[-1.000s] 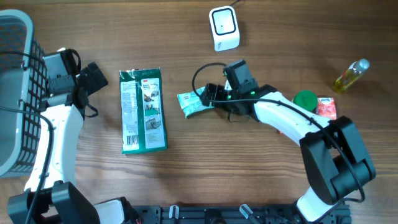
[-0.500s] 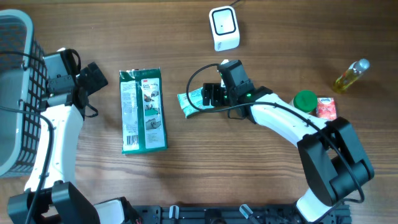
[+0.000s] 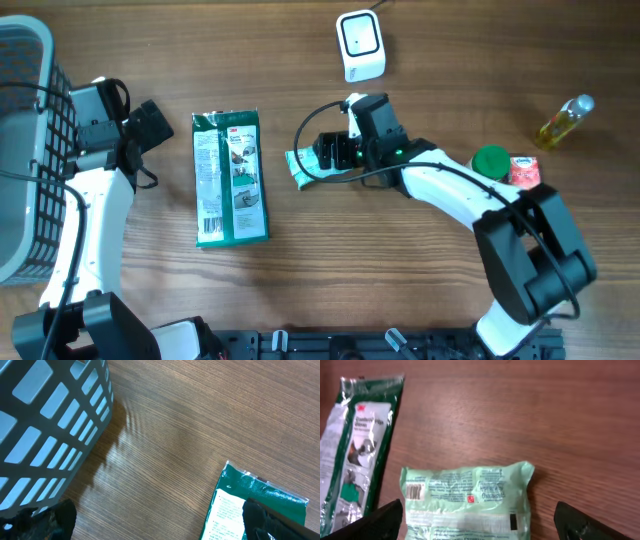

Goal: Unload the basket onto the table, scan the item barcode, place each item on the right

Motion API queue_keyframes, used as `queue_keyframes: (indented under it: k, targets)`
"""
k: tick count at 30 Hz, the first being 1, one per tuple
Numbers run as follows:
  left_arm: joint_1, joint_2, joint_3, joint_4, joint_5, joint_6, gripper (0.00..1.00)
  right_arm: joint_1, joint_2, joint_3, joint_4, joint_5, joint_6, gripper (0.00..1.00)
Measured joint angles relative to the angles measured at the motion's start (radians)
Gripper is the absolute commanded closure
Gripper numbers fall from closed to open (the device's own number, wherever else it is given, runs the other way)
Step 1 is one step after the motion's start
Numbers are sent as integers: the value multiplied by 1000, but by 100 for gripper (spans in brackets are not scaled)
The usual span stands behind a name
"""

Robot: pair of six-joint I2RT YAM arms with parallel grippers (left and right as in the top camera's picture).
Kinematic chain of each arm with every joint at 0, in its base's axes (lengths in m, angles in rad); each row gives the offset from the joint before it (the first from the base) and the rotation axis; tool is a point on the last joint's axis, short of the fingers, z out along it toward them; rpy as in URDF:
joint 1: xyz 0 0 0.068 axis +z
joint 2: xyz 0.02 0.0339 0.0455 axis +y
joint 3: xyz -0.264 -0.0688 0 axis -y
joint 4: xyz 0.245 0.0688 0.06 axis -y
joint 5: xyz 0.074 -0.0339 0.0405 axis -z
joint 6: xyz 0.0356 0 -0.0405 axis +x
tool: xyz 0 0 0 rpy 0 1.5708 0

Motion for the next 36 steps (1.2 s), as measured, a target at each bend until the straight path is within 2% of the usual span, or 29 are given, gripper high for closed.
queue_keyframes:
  k: [4, 6, 9, 12, 13, 15, 16, 19, 21, 24, 28, 30, 32, 33, 34, 36]
  targets:
    - [0, 0, 0, 0, 0, 0, 0, 0, 73, 8, 24, -30, 1, 7]
    - [0, 0, 0, 0, 0, 0, 0, 0, 84, 12, 26, -47, 10, 14]
    - [0, 0, 0, 0, 0, 0, 0, -7, 92, 12, 45, -95, 36, 32]
    - [0, 0, 0, 0, 0, 0, 0, -39, 105, 11, 60, -197, 62, 57]
    - [0, 0, 0, 0, 0, 0, 0, -53, 108, 11, 61, -230, 71, 61]
    - [0, 0, 0, 0, 0, 0, 0, -87, 112, 11, 63, -298, 82, 59]
    - [0, 0, 0, 0, 0, 0, 0, -104, 112, 11, 63, -330, 80, 54]
    - [0, 0, 0, 0, 0, 0, 0, -138, 112, 11, 61, -402, 84, 48]
    - [0, 0, 0, 0, 0, 0, 0, -140, 112, 11, 39, -421, 101, 37]
    - [0, 0, 0, 0, 0, 0, 0, -127, 112, 1, 31, -408, 142, 31]
    - [0, 0, 0, 0, 0, 0, 0, -100, 110, -12, 42, -381, 178, 33]
    - [0, 0, 0, 0, 0, 0, 0, -85, 114, -14, 66, -372, 197, 49]
    - [0, 0, 0, 0, 0, 0, 0, -71, 126, -16, 86, -362, 220, 61]
    - [0, 0, 0, 0, 0, 0, 0, -67, 132, -18, 90, -362, 227, 73]
    - [0, 0, 0, 0, 0, 0, 0, -66, 137, -19, 95, -362, 230, 80]
    - [0, 0, 0, 0, 0, 0, 0, -67, 145, -23, 109, -376, 223, 82]
